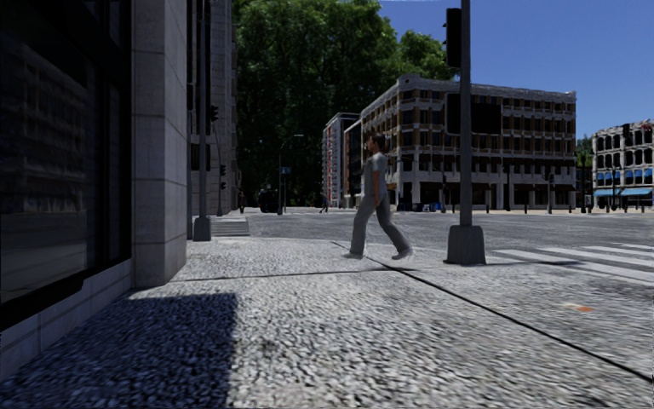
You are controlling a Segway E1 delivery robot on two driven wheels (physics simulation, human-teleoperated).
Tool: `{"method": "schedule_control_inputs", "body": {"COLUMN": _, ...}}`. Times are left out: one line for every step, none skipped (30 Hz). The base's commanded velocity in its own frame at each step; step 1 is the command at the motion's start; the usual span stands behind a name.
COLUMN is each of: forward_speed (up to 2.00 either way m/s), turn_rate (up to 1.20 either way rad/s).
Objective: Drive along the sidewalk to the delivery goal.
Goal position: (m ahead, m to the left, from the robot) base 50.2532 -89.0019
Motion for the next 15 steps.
{"method": "schedule_control_inputs", "body": {"forward_speed": 1.94, "turn_rate": -0.42}}
{"method": "schedule_control_inputs", "body": {"forward_speed": 1.94, "turn_rate": -0.43}}
{"method": "schedule_control_inputs", "body": {"forward_speed": 1.94, "turn_rate": -0.44}}
{"method": "schedule_control_inputs", "body": {"forward_speed": 1.94, "turn_rate": -0.44}}
{"method": "schedule_control_inputs", "body": {"forward_speed": 1.94, "turn_rate": -0.44}}
{"method": "schedule_control_inputs", "body": {"forward_speed": 1.94, "turn_rate": -0.44}}
{"method": "schedule_control_inputs", "body": {"forward_speed": 1.94, "turn_rate": -0.44}}
{"method": "schedule_control_inputs", "body": {"forward_speed": 1.94, "turn_rate": -0.47}}
{"method": "schedule_control_inputs", "body": {"forward_speed": 1.94, "turn_rate": -0.5}}
{"method": "schedule_control_inputs", "body": {"forward_speed": 1.94, "turn_rate": -0.52}}
{"method": "schedule_control_inputs", "body": {"forward_speed": 1.94, "turn_rate": -0.53}}
{"method": "schedule_control_inputs", "body": {"forward_speed": 1.94, "turn_rate": -0.54}}
{"method": "schedule_control_inputs", "body": {"forward_speed": 1.94, "turn_rate": -0.54}}
{"method": "schedule_control_inputs", "body": {"forward_speed": 1.94, "turn_rate": -0.6}}
{"method": "schedule_control_inputs", "body": {"forward_speed": 1.94, "turn_rate": -0.64}}
